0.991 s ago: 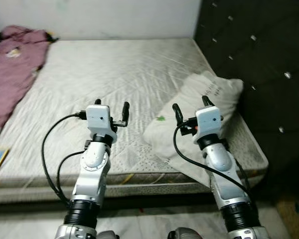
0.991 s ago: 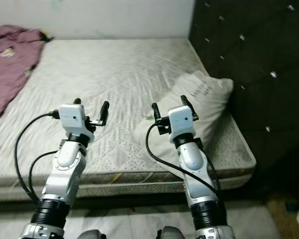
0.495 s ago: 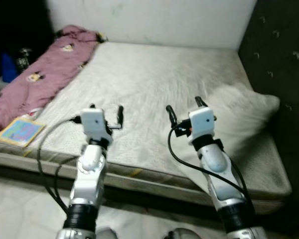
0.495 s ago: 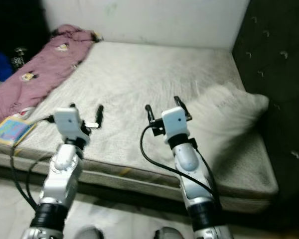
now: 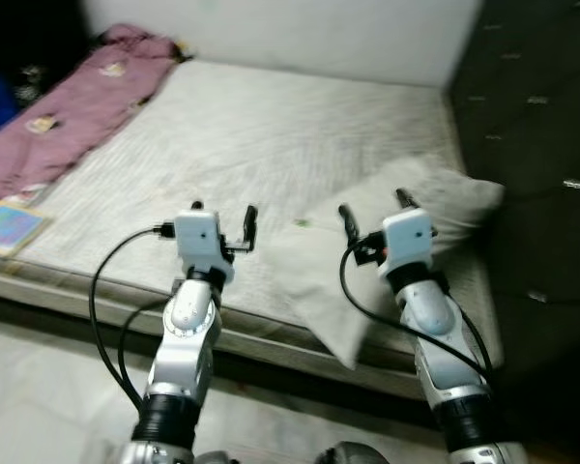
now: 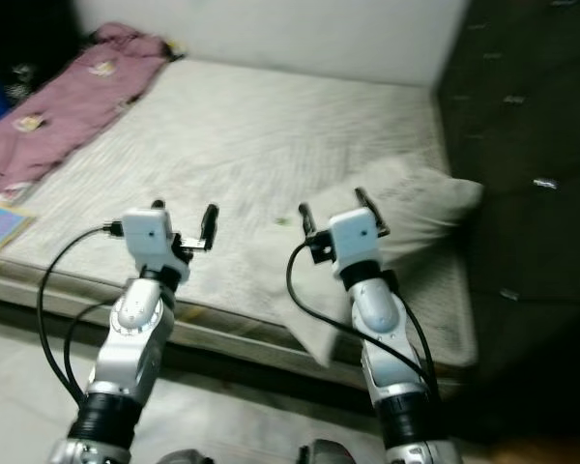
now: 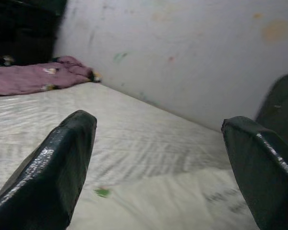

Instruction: Clean up the room

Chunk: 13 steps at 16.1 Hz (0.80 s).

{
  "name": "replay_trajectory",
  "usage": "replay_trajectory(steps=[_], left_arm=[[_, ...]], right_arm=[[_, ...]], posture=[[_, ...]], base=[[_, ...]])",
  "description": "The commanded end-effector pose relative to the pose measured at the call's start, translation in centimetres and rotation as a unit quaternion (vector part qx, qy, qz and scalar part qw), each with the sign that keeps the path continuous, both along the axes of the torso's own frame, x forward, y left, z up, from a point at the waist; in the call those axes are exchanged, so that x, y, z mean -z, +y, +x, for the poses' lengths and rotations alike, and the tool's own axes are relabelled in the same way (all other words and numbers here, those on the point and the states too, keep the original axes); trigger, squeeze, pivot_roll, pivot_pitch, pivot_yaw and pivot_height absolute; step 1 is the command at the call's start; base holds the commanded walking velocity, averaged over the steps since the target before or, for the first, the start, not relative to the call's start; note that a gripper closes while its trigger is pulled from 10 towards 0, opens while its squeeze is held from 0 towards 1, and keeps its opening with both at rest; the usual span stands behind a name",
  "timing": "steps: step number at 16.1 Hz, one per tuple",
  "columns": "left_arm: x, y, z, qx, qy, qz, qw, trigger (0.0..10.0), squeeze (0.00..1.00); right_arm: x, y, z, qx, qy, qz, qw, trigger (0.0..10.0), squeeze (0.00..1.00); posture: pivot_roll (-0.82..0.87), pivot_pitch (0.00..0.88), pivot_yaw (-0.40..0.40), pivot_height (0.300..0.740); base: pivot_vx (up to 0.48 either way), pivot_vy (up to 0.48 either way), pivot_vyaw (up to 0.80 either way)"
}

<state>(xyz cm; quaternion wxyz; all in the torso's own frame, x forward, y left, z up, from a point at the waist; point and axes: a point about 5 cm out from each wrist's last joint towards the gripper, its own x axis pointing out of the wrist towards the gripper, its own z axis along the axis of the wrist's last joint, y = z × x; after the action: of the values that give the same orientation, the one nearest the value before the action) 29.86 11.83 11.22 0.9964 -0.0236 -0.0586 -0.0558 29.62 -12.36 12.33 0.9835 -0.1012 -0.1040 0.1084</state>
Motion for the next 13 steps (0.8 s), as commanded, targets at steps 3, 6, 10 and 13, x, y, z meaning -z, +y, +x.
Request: replay_trajectory(steps=[3,6,10,13], left_arm=[[-0.2,0.36,-0.12,0.005,-0.004,-0.004,1.0,10.0,0.0],[-0.18,0.36,-0.23,0.008,-0.006,-0.006,1.0,10.0,0.0],[-0.23,0.26,-0.25,0.015,-0.008,-0.01,1.0,10.0,0.0],[-0.28,0.19,-0.21,0.018,-0.009,-0.011,1.0,10.0,0.0]], right_arm=[[-0.29,0.64,0.0,-0.011,-0.004,0.006,1.0,10.0,0.0],[-0.18,0.57,-0.01,-0.011,0.001,0.013,1.0,10.0,0.0],[-0.23,0.52,0.0,-0.01,0.0,0.013,1.0,10.0,0.0],[-0.27,0.4,0.04,-0.009,0.0,0.013,1.0,10.0,0.0]], posture=[[-0.06,0.0,0.01,0.74],[-0.06,0.0,0.009,0.74],[-0.06,0.0,0.008,0.74],[-0.06,0.0,0.007,0.74]], base=[[0.0,0.0,0.0],[0.0,0.0,-0.47],[0.0,0.0,-0.66],[0.0,0.0,-0.42]])
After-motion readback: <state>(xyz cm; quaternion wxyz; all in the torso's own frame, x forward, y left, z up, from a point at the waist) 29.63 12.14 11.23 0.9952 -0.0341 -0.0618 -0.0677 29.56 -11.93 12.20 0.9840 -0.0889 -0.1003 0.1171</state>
